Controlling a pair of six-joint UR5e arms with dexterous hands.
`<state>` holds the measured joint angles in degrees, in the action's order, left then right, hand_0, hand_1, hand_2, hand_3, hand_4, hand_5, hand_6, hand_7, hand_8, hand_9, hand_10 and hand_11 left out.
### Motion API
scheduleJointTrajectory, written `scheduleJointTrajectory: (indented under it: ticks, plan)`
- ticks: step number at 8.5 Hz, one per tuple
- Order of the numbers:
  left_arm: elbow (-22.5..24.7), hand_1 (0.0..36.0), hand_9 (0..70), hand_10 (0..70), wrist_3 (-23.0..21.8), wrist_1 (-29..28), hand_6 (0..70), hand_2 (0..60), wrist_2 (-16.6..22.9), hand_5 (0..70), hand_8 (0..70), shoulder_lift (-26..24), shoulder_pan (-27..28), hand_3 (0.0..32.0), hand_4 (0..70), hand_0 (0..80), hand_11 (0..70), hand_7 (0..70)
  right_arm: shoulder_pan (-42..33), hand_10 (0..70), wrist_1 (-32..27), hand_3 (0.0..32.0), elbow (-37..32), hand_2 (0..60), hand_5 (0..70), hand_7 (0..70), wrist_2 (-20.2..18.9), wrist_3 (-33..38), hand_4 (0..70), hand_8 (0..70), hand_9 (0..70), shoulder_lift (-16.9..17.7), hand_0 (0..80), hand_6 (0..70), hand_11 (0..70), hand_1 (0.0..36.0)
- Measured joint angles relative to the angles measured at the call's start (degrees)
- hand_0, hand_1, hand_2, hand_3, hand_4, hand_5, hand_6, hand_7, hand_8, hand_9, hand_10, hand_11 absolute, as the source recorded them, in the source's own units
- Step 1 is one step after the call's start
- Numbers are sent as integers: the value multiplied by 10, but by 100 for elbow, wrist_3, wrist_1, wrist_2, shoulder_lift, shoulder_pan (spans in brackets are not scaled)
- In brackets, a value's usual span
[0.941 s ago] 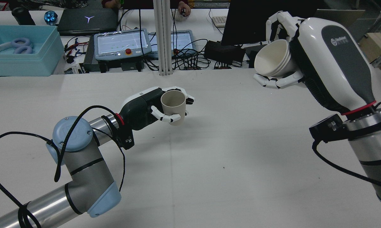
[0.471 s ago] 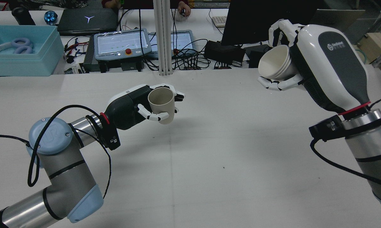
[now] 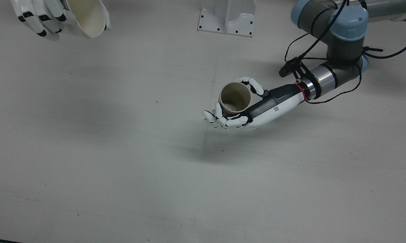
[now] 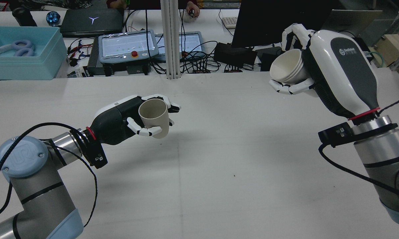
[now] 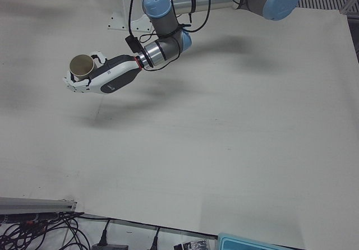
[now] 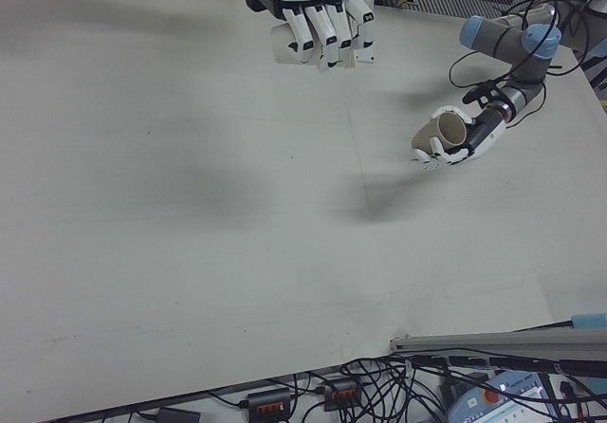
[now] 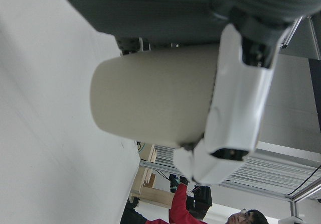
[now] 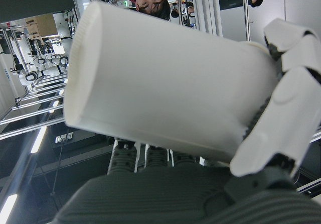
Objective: Pour water
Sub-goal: 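Tilt the white cup over the beige cup's opening with the right hand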
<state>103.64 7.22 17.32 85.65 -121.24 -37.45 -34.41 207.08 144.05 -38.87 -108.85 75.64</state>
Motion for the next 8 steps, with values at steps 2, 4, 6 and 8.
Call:
scheduleJointTrajectory:
  ticks: [2, 4, 6, 8]
  plan:
    - [200, 360, 227, 216, 43, 65, 286, 600, -5, 700, 196, 37, 212, 0, 207, 800, 352, 271, -3, 477, -78, 0, -68, 335, 700, 666, 167, 100, 100, 368, 506, -4, 479, 512, 683, 152]
    - [229, 360, 228, 217, 152, 118, 287, 600, -30, 700, 198, -70, 459, 0, 208, 788, 351, 269, -4, 484, -423, 0, -279, 330, 700, 672, 272, 137, 101, 376, 510, -11, 479, 519, 692, 149]
    - [150, 360, 232, 218, 244, 161, 292, 600, -38, 700, 202, -234, 550, 0, 210, 793, 354, 275, 10, 460, -738, 0, -571, 320, 700, 680, 357, 167, 111, 377, 502, -107, 481, 524, 658, 149]
    - [104, 360, 234, 219, 318, 193, 296, 600, -39, 700, 203, -391, 635, 0, 210, 795, 356, 276, 61, 439, -867, 0, -1003, 320, 700, 692, 382, 554, 109, 368, 492, -291, 488, 519, 629, 158]
